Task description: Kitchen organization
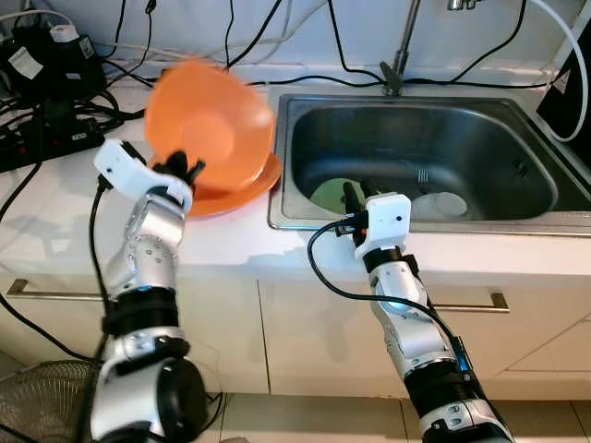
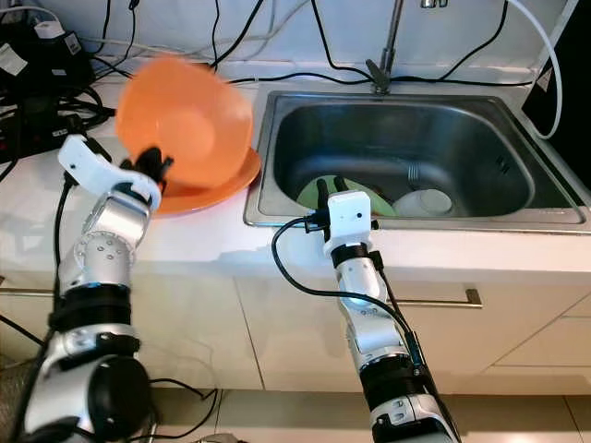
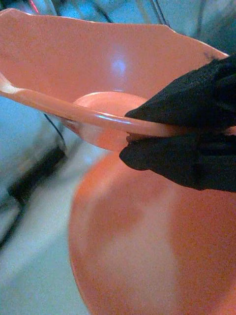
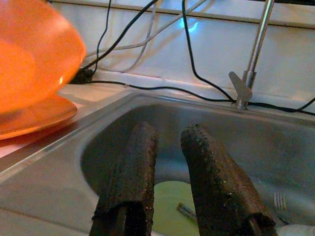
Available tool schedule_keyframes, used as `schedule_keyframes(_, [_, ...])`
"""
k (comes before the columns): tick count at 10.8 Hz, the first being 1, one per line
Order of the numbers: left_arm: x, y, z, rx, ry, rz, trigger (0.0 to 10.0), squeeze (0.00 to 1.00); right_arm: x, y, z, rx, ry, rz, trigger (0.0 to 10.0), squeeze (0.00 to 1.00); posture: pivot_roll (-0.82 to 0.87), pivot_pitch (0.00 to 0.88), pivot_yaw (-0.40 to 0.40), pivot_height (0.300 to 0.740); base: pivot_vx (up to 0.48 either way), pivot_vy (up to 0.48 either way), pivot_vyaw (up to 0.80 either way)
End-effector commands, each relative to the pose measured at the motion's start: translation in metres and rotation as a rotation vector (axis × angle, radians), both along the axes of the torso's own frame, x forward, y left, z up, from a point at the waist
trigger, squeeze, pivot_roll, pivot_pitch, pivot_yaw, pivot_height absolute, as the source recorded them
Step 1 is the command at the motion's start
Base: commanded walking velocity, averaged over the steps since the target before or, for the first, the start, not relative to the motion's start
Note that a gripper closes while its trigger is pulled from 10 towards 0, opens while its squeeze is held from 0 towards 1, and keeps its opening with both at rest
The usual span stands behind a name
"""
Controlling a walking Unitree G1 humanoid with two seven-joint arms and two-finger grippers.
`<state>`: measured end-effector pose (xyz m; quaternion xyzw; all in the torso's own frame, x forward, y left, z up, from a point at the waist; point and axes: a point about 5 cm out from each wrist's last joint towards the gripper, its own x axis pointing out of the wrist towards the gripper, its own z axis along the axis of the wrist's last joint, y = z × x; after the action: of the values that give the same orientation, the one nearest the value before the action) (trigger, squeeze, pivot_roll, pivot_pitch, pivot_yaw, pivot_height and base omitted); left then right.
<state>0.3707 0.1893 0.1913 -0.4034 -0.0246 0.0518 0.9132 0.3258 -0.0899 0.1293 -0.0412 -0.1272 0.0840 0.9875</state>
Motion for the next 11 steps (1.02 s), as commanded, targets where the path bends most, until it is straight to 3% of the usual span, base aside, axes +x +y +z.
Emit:
schedule_keyframes(1, [-0.004, -0.002, 0.02, -0.022, -0.131, -0.012, 3.6, 0.0, 0.0, 0.004, -0.005, -0.023, 0.031, 0.02, 10.0, 0.0, 0.13, 0.0, 0.018, 0.74, 0.0, 0.0, 0.0])
schedule_keyframes(2, [-0.006, -0.011, 0.02, -0.023, -0.148, -0.025, 10.0, 0.0, -0.001, 0.006, -0.006, -0.023, 0.033, 0.028, 10.0, 0.0, 0.13, 0.0, 0.02, 0.74, 0.0, 0.0, 0.0])
schedule_keyframes(4, [-0.012, -0.035, 0.024, -0.024, -0.217, -0.115, 10.0, 0.0, -0.001, 0.007, -0.006, -0.025, 0.034, 0.03, 10.0, 0.0, 0.12, 0.0, 0.023, 0.74, 0.0, 0.0, 0.0])
schedule_keyframes(5, [-0.015, -0.043, 0.024, -0.029, -0.233, -0.14, 10.0, 0.0, 0.0, 0.005, -0.005, -0.023, 0.031, 0.03, 10.0, 0.94, 0.12, 0.0, 0.029, 0.74, 0.0, 0.0, 0.0])
schedule_keyframes(6, [-0.016, -0.05, 0.022, -0.017, -0.229, -0.165, 10.0, 0.0, 0.0, 0.002, -0.003, -0.018, 0.027, 0.029, 10.0, 1.0, 0.12, 0.0, 0.031, 0.74, 0.0, 0.0, 0.0])
schedule_keyframes(7, [-0.017, -0.061, 0.021, 0.019, -0.227, -0.207, 10.0, 0.0, 0.005, -0.002, 0.006, -0.012, 0.002, 0.005, 10.0, 1.0, 0.11, 0.0, 0.042, 0.74, 0.0, 0.0, 0.0])
schedule_keyframes(8, [-0.016, -0.064, 0.022, 0.02, -0.232, -0.222, 10.0, 0.0, 0.01, -0.002, 0.015, -0.01, -0.019, 0.0, 10.0, 0.0, 0.1, 0.0, 0.047, 0.74, 0.0, 0.0, 0.0])
schedule_keyframes(11, [-0.018, -0.069, 0.021, 0.068, -0.238, -0.239, 10.0, 0.0, 0.02, -0.01, 0.04, 0.14, -0.01, -0.038, 10.0, 0.0, 0.1, 0.0, 0.052, 0.74, 0.0, 0.0, 0.0])
